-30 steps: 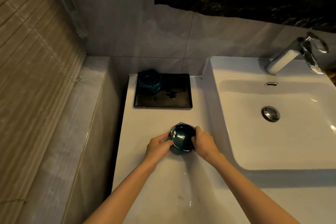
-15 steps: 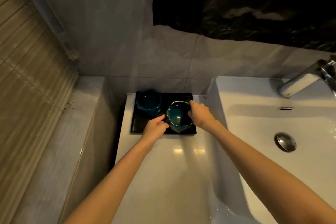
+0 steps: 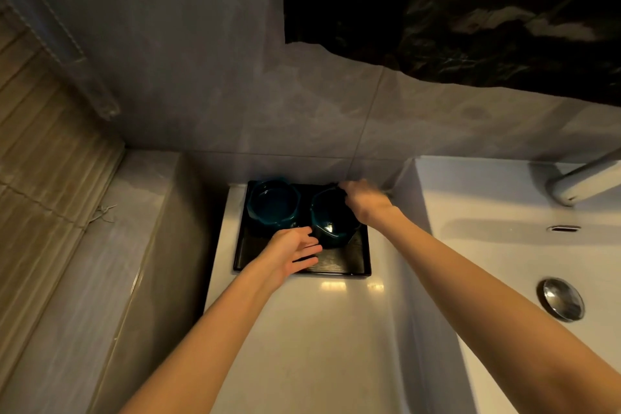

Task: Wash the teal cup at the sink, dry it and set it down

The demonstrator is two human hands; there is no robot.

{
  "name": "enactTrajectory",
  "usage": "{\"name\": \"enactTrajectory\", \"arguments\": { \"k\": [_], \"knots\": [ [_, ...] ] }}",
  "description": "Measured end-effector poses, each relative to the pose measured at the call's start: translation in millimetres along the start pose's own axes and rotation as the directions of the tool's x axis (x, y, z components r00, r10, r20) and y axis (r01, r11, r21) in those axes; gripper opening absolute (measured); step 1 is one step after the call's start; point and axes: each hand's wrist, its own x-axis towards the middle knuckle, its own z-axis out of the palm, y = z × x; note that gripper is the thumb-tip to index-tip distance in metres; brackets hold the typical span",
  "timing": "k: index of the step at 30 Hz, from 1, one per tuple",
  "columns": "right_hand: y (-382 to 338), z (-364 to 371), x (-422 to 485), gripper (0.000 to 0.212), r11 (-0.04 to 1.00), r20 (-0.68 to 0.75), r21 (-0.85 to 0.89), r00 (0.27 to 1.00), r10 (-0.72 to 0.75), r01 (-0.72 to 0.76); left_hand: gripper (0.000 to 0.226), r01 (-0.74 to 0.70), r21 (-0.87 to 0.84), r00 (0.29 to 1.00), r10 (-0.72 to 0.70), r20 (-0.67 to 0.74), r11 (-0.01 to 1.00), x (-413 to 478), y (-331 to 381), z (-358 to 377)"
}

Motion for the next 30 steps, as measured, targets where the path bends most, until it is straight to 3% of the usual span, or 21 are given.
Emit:
{"name": "enactTrajectory", "arguments": {
  "k": [5, 8, 18, 24, 30],
  "knots": [
    [2.4, 0.0, 2.6, 0.032, 0.995, -0.072, 0.086, 0.996, 0.049, -0.043, 0.049, -0.021, -0.037, 1.000, 0.021, 0.004, 0.999, 4.5, -0.7, 5.8],
    [4.7, 4.5, -4.8, 0.030, 0.972, -0.163, 0.223, 0.981, 0.108, -0.070, 0.051, -0.019, -0.066, 1.000, 0.019, 0.010, 0.998, 2.9, -0.4, 8.2],
    [-1.4, 23.8, -26.0, 0.038, 0.713, -0.204, 0.684, 0.900, 0.386, -0.151, 0.056, -0.050, -0.080, 0.999, 0.051, 0.007, 0.996, 0.5, 7.9, 16.0],
    [-1.2, 20.8, -25.9, 0.035, 0.668, -0.204, 0.733, 0.895, 0.397, -0.129, 0.056, -0.044, -0.066, 0.999, 0.042, -0.022, 0.997, 2.9, 9.3, 15.3],
    [-3.1, 5.4, -41.9, 0.044, 0.739, -0.137, 0.664, 0.953, 0.270, -0.114, 0.053, -0.063, 0.031, 0.998, 0.063, -0.005, 0.998, -15.7, 10.5, 9.8]
  ]
}}
